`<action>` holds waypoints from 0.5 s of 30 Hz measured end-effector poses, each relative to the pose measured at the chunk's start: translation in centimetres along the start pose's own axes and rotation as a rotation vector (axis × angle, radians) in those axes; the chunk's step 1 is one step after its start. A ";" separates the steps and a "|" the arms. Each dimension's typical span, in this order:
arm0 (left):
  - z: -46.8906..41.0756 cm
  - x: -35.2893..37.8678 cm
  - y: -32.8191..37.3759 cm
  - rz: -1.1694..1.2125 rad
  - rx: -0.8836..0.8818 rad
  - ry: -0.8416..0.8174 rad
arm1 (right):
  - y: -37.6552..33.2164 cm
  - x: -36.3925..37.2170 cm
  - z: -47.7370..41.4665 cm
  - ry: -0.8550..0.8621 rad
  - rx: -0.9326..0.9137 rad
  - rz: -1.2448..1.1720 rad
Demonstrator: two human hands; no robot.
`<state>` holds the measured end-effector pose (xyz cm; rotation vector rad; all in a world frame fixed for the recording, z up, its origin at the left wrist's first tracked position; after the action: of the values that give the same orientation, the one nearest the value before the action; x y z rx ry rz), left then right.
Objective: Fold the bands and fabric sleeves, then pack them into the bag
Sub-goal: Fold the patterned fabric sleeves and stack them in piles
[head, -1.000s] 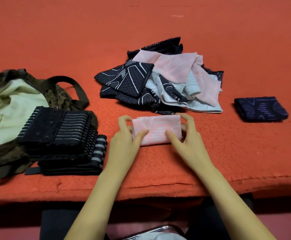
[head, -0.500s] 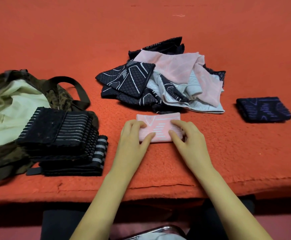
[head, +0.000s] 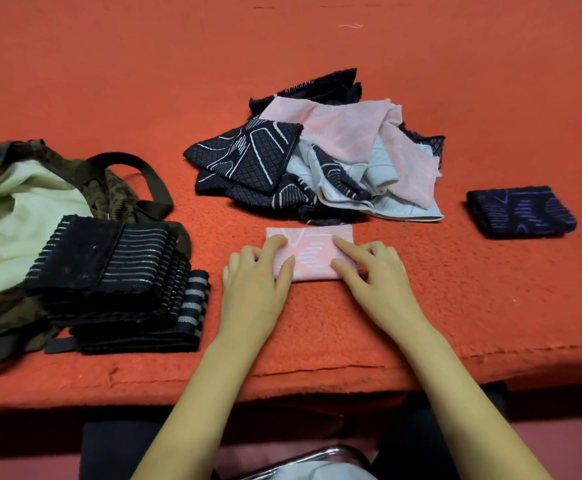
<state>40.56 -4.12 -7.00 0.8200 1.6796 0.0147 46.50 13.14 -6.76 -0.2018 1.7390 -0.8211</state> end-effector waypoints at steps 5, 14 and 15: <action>0.2 0.0 0.0 0.027 0.034 -0.028 | 0.2 -0.1 0.1 -0.024 -0.051 -0.001; 0.3 -0.5 -0.1 0.183 0.009 0.025 | -0.1 0.1 0.0 -0.064 -0.050 0.018; 0.3 -0.5 -0.1 0.192 0.005 0.027 | -0.1 0.1 0.0 -0.059 -0.051 0.021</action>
<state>40.77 -4.55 -6.72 0.9865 1.6215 0.1548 46.42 13.05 -6.82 -0.2388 1.7045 -0.7489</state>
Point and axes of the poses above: each hand's wrist, its own z-axis away from the middle knuckle, its own x-axis out of the palm, y = z × x, the point moved 4 cm from there along -z, towards the middle knuckle, and after that the axes turned 7 degrees about x, right-handed, at the moved point
